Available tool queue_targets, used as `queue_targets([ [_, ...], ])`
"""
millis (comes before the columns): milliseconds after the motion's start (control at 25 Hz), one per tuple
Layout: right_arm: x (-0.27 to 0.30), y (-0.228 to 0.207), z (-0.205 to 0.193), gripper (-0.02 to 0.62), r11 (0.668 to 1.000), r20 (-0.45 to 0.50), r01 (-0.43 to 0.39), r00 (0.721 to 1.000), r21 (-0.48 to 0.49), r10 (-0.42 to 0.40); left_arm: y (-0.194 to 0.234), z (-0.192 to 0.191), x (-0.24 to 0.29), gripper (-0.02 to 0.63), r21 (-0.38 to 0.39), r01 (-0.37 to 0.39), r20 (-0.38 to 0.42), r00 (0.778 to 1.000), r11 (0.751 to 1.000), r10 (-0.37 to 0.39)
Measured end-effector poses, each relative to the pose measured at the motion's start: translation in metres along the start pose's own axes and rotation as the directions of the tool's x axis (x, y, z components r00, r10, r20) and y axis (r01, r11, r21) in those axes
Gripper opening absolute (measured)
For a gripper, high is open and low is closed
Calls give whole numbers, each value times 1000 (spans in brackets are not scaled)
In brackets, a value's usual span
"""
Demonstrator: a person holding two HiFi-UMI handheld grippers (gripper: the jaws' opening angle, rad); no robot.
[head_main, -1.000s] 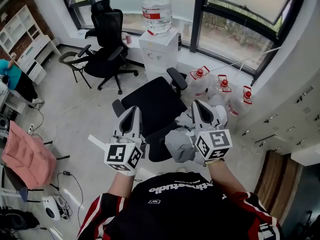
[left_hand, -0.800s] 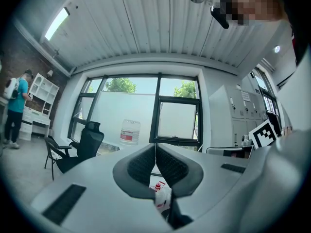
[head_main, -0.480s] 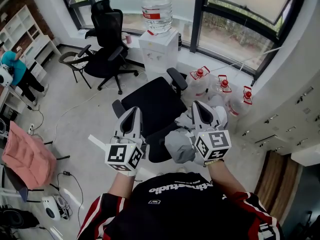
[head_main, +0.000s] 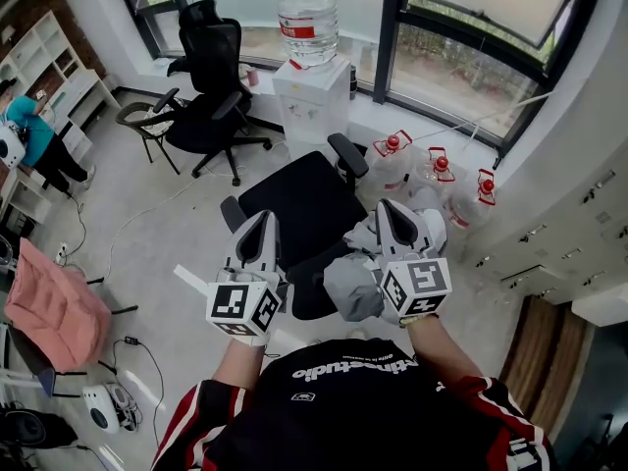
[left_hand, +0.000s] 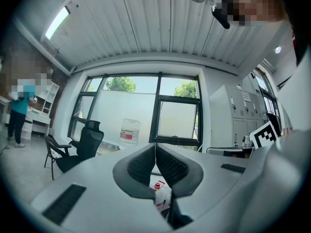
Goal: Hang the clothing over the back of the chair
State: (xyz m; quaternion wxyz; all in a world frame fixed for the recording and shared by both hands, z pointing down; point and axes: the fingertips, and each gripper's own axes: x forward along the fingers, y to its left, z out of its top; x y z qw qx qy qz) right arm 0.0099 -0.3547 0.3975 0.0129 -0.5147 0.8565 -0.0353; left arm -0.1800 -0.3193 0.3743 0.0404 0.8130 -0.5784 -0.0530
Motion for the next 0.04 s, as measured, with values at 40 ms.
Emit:
queue_targets([
  [40, 0, 0, 0, 5, 1000, 1, 1, 1000, -5, -1, 0, 0, 0, 25, -1, 1, 0, 1000, 1000, -1],
])
